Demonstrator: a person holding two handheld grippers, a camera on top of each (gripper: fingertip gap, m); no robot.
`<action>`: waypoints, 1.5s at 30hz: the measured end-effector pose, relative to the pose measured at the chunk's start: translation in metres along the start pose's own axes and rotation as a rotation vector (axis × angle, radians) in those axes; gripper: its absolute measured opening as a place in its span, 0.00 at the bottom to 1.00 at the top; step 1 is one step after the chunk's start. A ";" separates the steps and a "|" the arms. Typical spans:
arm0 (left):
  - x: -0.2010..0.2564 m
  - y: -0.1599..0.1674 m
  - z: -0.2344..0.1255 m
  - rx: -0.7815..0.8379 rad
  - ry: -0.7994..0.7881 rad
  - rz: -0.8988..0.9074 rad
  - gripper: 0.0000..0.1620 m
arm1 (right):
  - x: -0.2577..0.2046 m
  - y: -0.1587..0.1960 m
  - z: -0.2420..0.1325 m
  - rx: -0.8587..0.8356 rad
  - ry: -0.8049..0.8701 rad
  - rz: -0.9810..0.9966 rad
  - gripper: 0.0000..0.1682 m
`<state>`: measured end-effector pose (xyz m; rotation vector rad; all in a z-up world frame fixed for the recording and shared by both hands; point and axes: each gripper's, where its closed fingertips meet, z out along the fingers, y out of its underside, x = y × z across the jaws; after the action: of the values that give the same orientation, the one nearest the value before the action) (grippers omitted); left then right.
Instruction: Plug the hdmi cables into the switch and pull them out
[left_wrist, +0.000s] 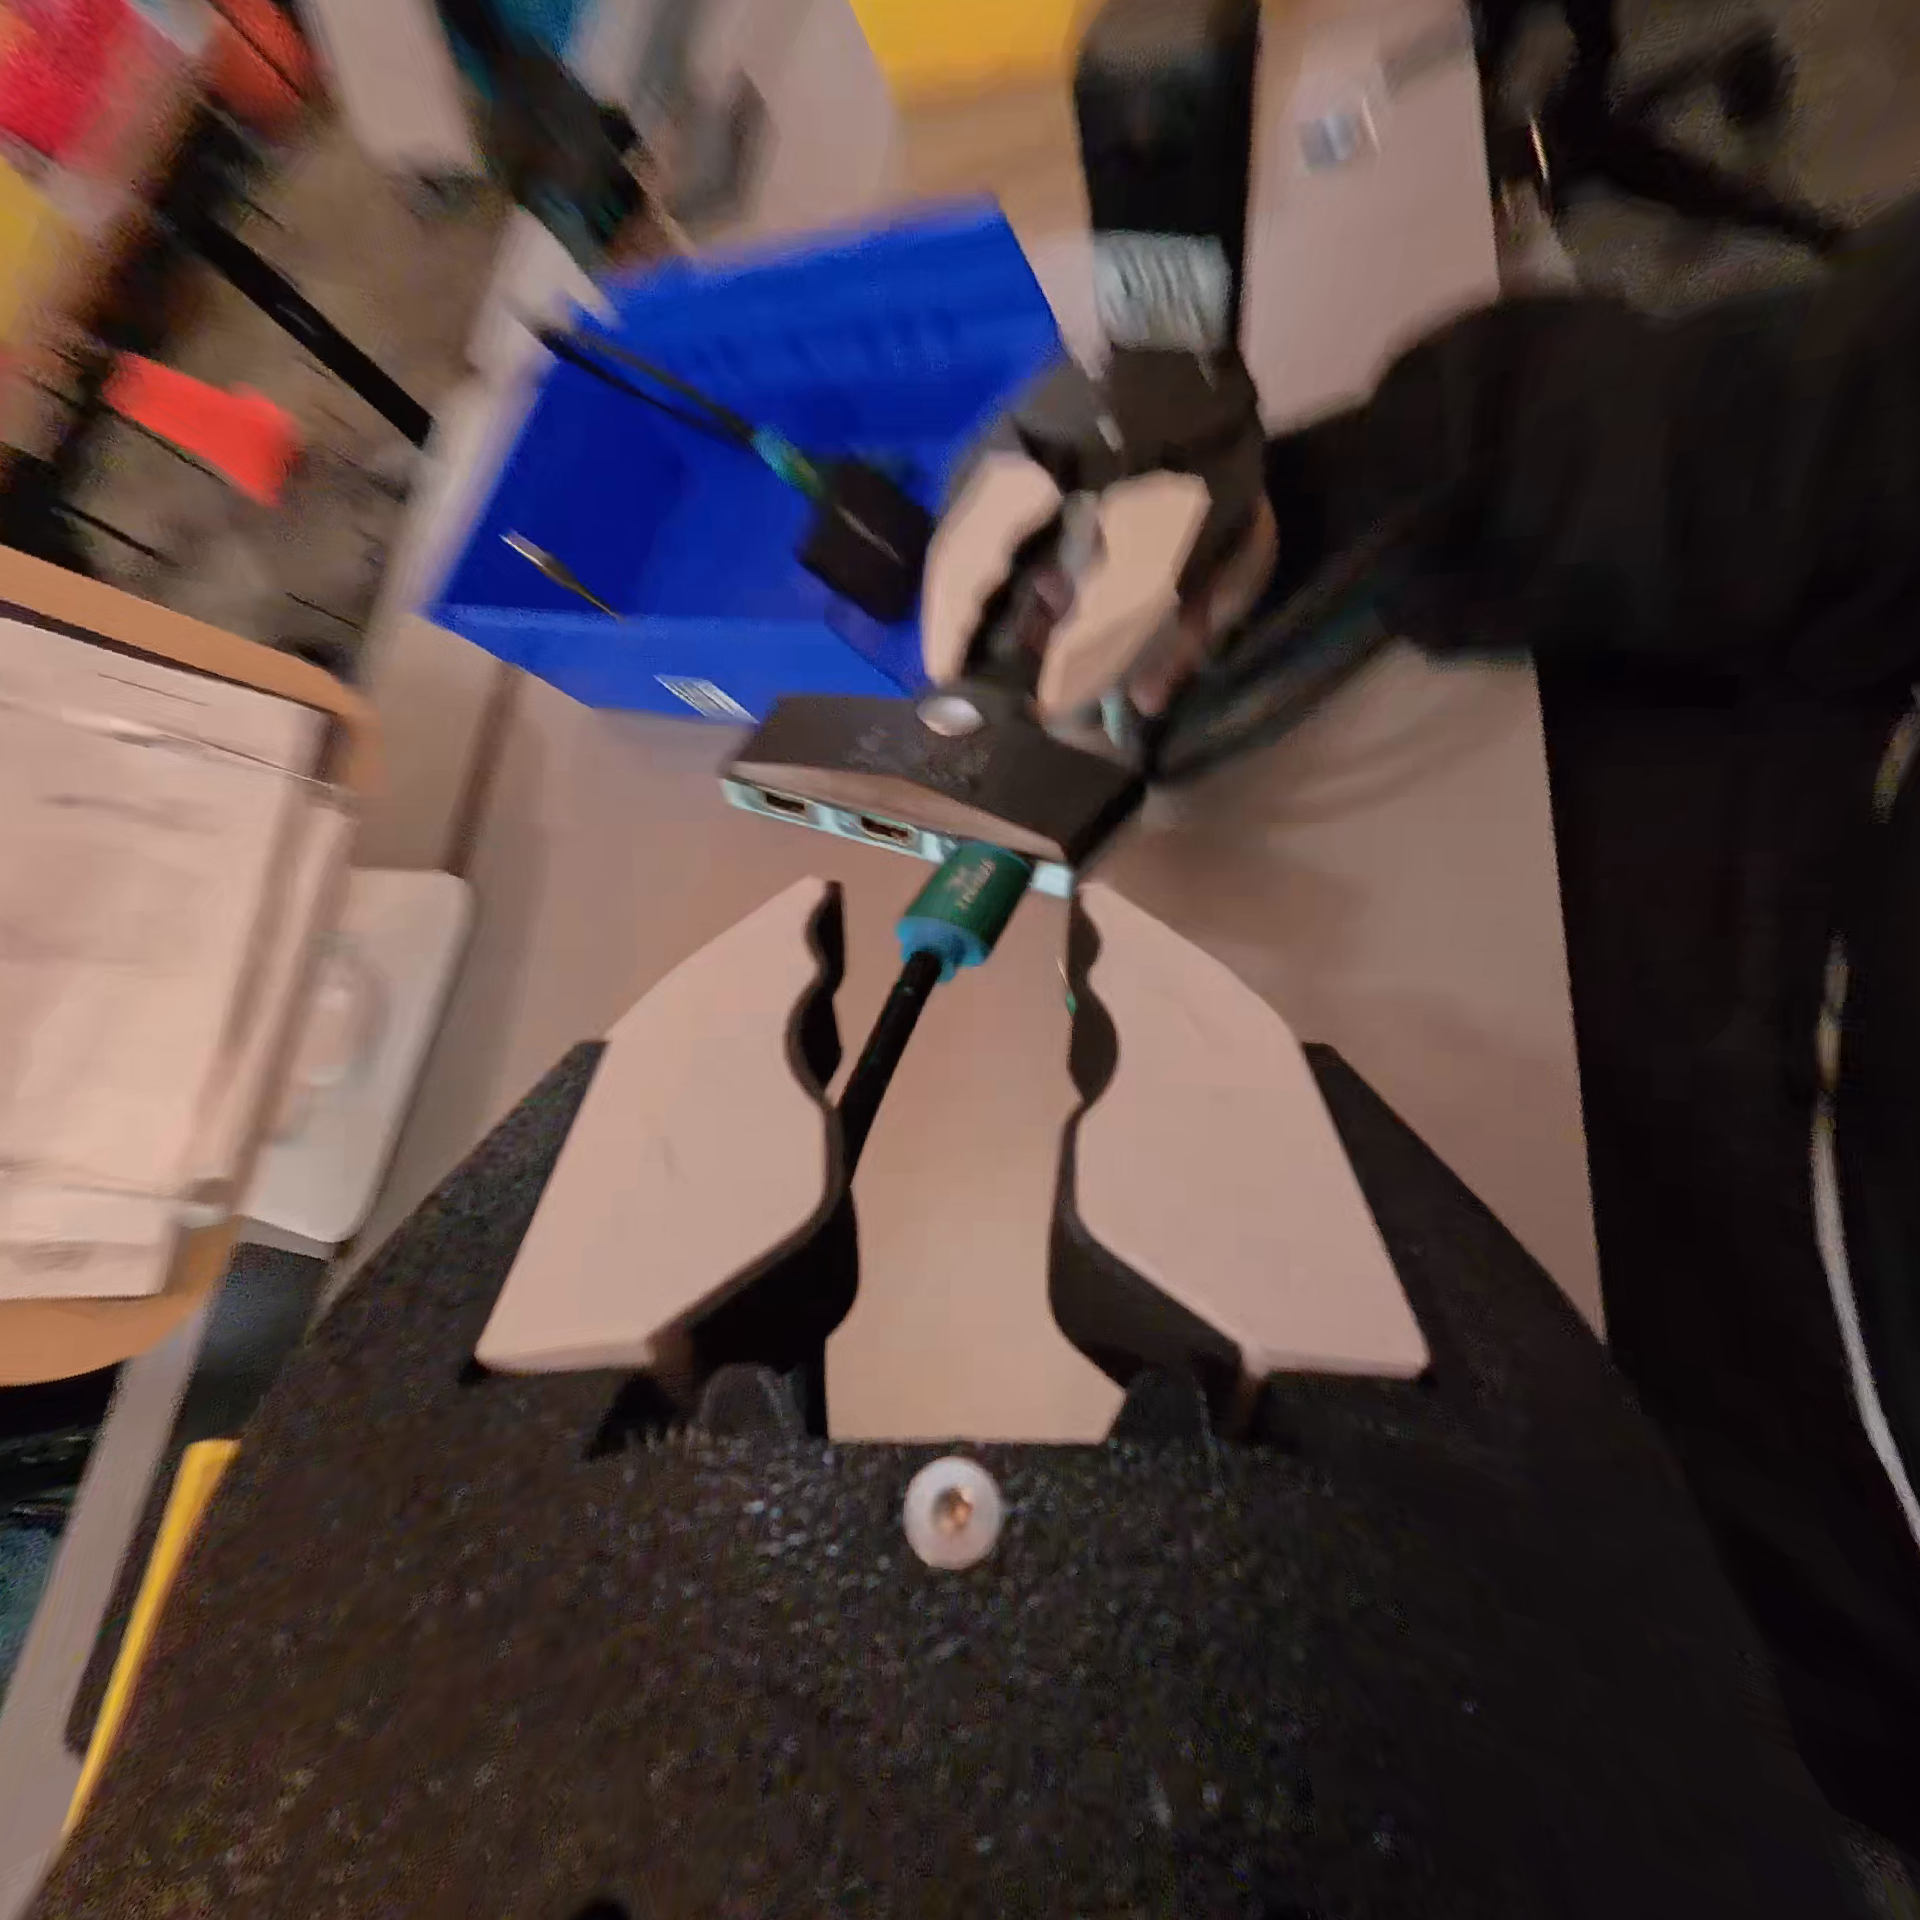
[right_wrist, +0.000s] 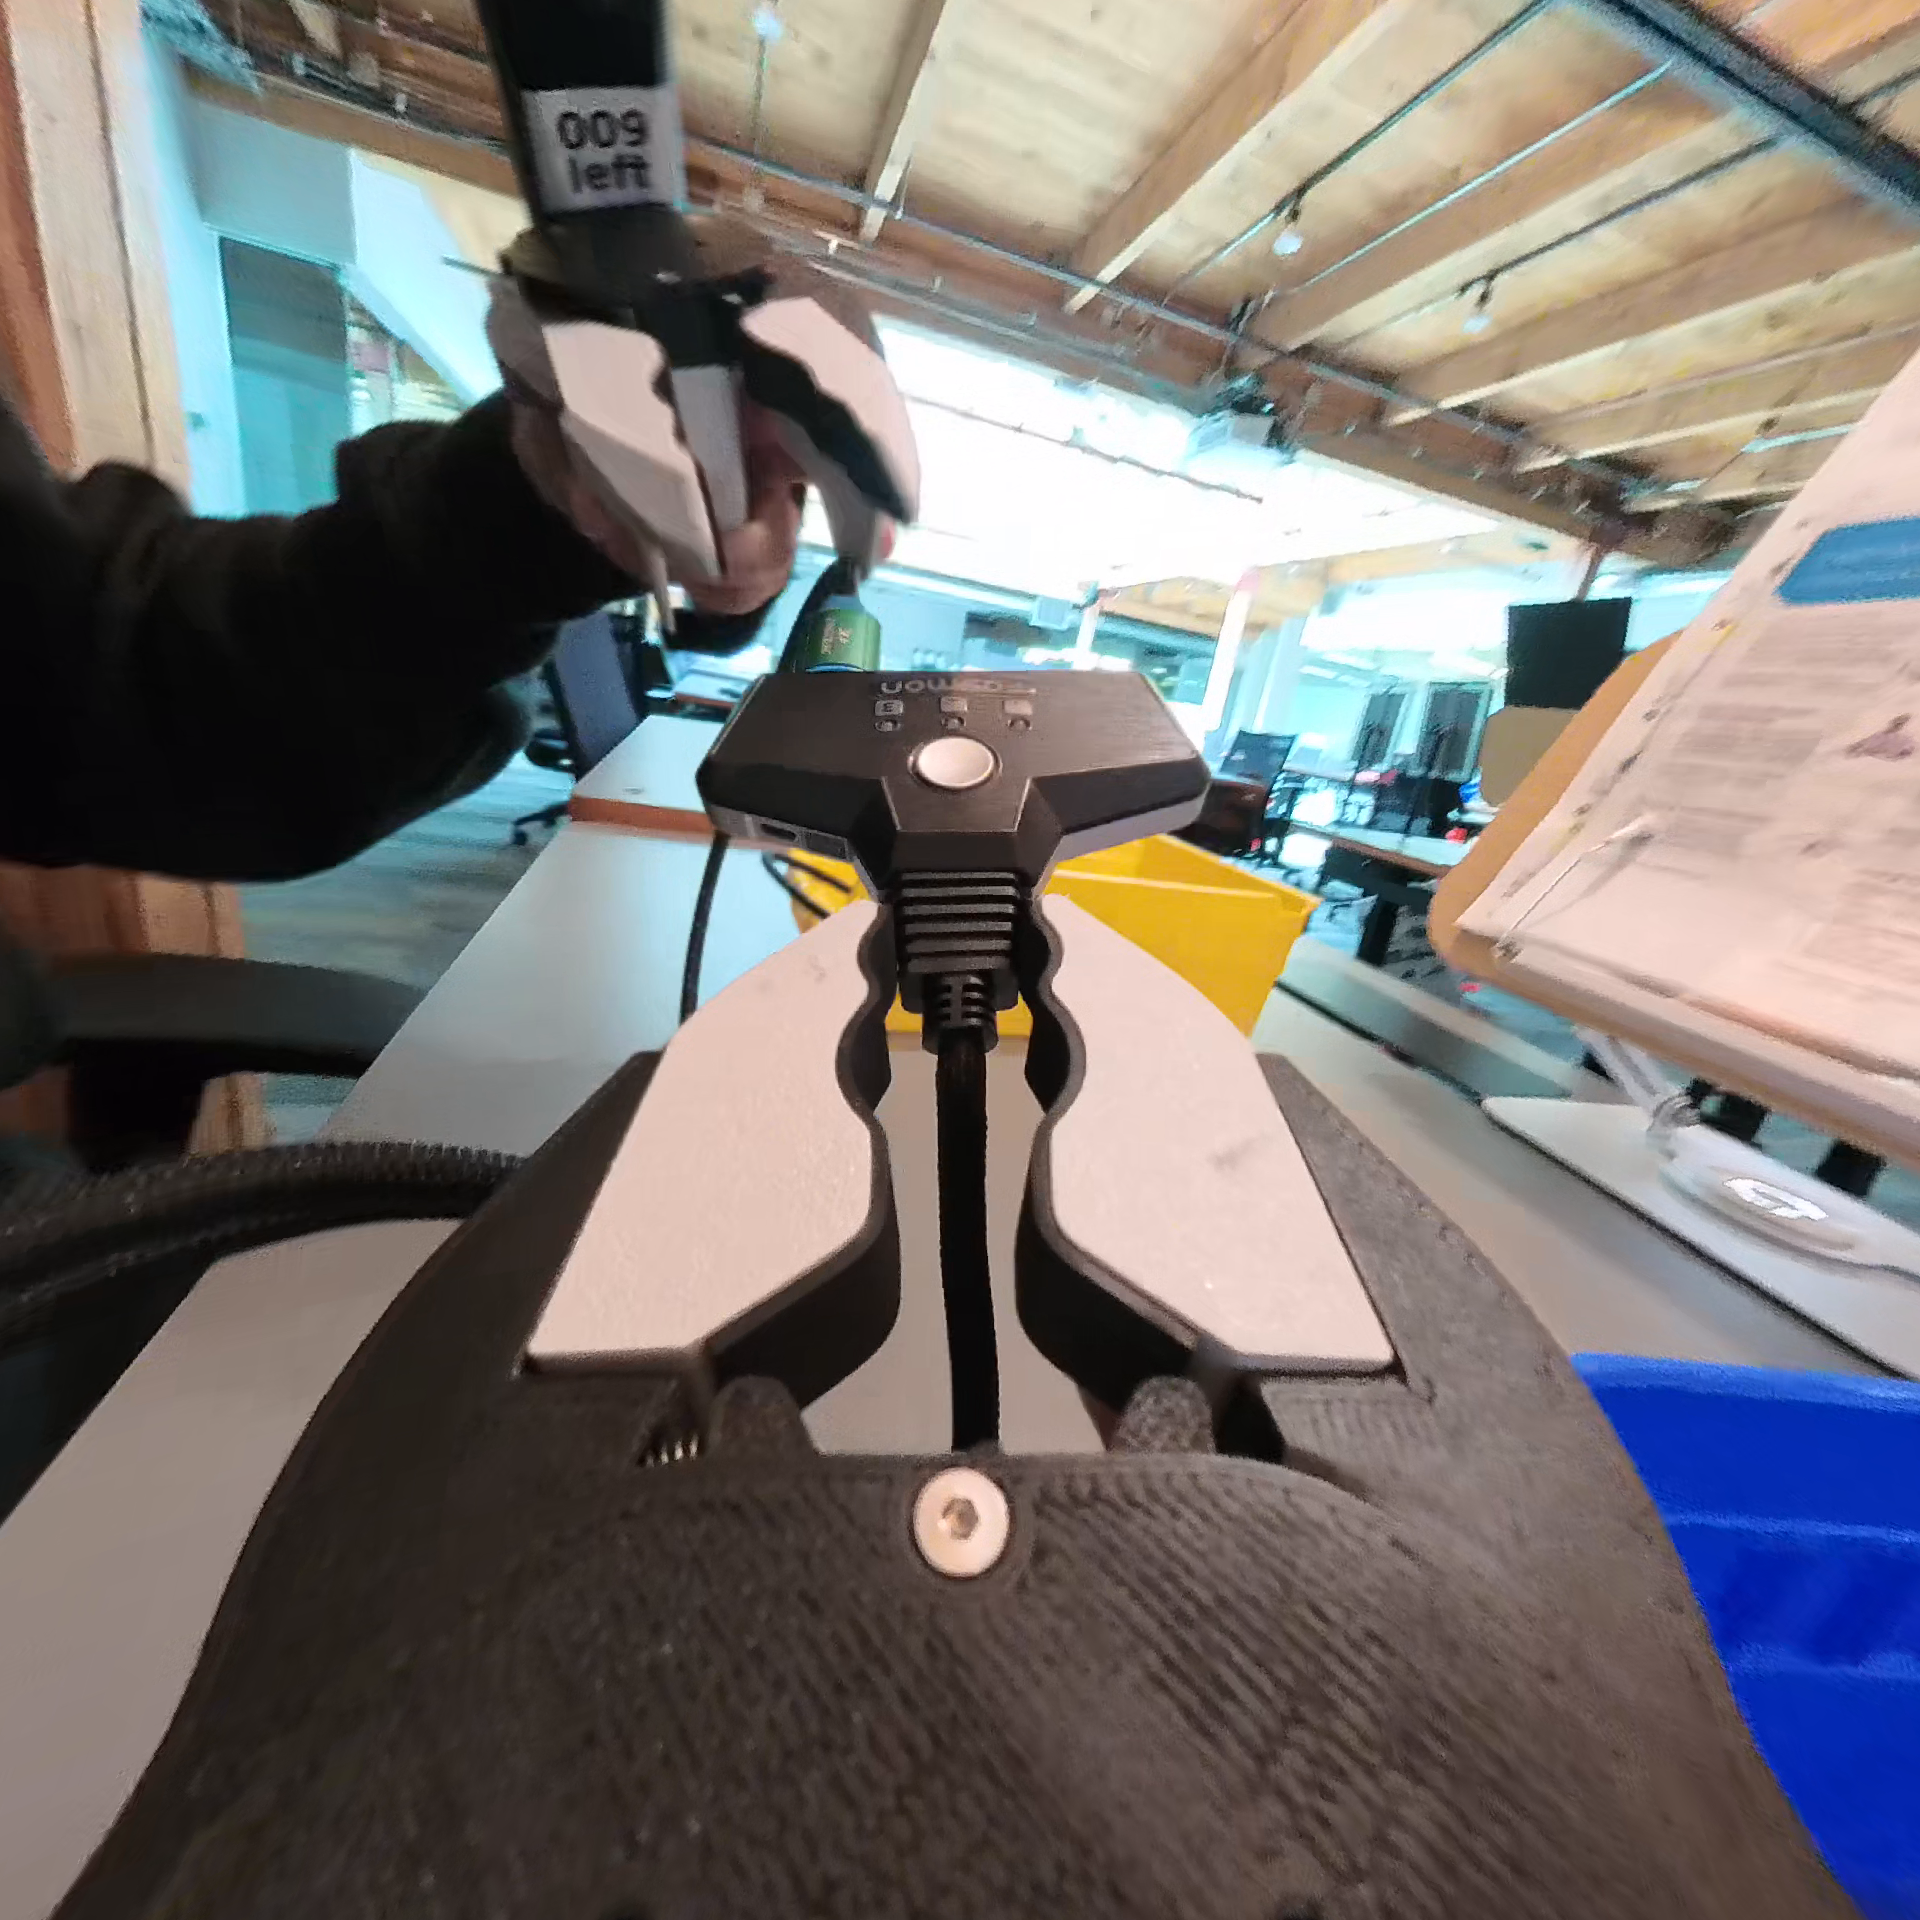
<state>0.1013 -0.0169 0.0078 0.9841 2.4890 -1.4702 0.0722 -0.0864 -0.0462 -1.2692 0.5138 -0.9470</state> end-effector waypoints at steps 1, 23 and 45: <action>-0.007 -0.012 -0.014 0.082 -0.068 -0.021 0.27 | 0.003 -0.006 -0.001 0.004 0.020 -0.018 0.13; -0.007 0.078 0.054 0.395 -0.046 -0.443 0.25 | 0.256 -0.187 -0.102 0.224 0.874 -0.503 0.13; 0.012 0.110 0.075 0.319 0.017 -0.425 0.24 | 0.204 -0.039 -0.180 -1.005 1.166 -0.538 0.14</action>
<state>0.1359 -0.0355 -0.1196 0.5110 2.6428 -2.0347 0.0301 -0.3570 -0.0216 -1.6593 1.7731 -2.0285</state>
